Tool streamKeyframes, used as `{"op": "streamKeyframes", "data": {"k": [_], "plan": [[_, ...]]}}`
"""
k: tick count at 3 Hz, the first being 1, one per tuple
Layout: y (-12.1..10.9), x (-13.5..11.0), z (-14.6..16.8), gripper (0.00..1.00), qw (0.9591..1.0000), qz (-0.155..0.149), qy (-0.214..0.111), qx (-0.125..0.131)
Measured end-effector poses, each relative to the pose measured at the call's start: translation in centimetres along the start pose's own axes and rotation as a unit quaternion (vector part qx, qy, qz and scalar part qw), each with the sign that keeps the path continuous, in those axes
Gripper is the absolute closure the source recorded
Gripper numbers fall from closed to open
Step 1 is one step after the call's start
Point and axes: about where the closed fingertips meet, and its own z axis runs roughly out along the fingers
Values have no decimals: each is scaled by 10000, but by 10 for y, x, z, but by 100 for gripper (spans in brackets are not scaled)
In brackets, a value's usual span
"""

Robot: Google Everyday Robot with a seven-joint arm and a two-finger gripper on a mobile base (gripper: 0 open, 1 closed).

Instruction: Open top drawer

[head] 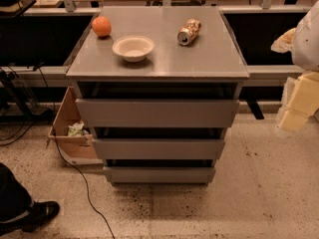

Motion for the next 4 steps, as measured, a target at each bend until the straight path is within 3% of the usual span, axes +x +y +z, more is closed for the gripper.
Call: {"op": "streamKeyframes", "data": {"k": [2,4], "plan": [[-5,-3,17,0,9998,-137,-73,79],[-31,-17,134,0,9982,-291,-506,-99]]}}
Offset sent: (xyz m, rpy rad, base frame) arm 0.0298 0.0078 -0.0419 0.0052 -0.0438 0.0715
